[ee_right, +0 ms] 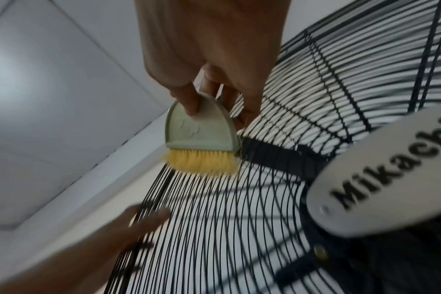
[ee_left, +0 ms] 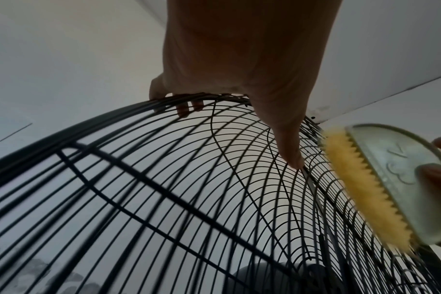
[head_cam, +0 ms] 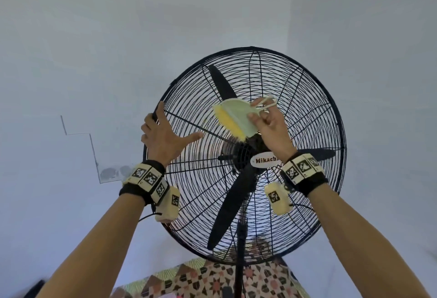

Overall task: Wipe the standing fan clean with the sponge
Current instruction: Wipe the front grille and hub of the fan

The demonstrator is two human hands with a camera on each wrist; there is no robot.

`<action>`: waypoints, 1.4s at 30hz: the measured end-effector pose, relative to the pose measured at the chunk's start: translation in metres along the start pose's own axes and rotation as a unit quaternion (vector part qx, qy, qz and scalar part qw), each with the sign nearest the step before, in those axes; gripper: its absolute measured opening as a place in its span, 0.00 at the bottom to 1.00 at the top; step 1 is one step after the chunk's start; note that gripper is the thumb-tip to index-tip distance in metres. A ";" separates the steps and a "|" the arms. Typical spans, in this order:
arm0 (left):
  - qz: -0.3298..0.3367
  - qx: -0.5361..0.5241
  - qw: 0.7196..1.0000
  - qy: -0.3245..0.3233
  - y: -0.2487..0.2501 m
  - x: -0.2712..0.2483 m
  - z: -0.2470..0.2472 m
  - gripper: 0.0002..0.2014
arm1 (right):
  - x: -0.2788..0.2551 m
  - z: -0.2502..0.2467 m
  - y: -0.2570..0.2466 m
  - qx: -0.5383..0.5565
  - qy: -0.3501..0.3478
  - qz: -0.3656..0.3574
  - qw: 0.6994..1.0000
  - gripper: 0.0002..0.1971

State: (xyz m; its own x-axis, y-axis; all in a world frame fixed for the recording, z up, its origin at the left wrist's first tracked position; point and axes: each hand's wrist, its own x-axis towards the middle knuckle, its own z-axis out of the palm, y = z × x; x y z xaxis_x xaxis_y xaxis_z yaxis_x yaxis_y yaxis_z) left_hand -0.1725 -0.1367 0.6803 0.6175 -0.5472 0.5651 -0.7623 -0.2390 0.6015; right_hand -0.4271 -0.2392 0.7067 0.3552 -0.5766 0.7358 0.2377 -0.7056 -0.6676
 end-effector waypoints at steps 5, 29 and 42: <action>-0.001 0.013 1.000 0.005 0.001 0.001 0.000 0.69 | -0.010 0.007 0.015 -0.047 -0.075 0.033 0.996 0.07; 0.000 -0.023 1.000 0.017 -0.008 0.002 0.004 0.72 | -0.027 -0.009 0.043 -0.058 -0.099 0.063 0.991 0.09; 0.000 -0.030 0.999 0.020 -0.007 0.002 0.004 0.70 | -0.024 -0.016 0.044 -0.083 -0.132 0.051 0.986 0.10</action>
State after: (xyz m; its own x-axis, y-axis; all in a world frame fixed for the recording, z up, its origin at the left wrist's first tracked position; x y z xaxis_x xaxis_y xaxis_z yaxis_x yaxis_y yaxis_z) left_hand -0.1666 -0.1389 0.6747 0.6259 -0.5148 0.5858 -0.7495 -0.1895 0.6343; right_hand -0.4394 -0.2626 0.6612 0.5975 -0.5359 0.5965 0.0450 -0.7203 -0.6922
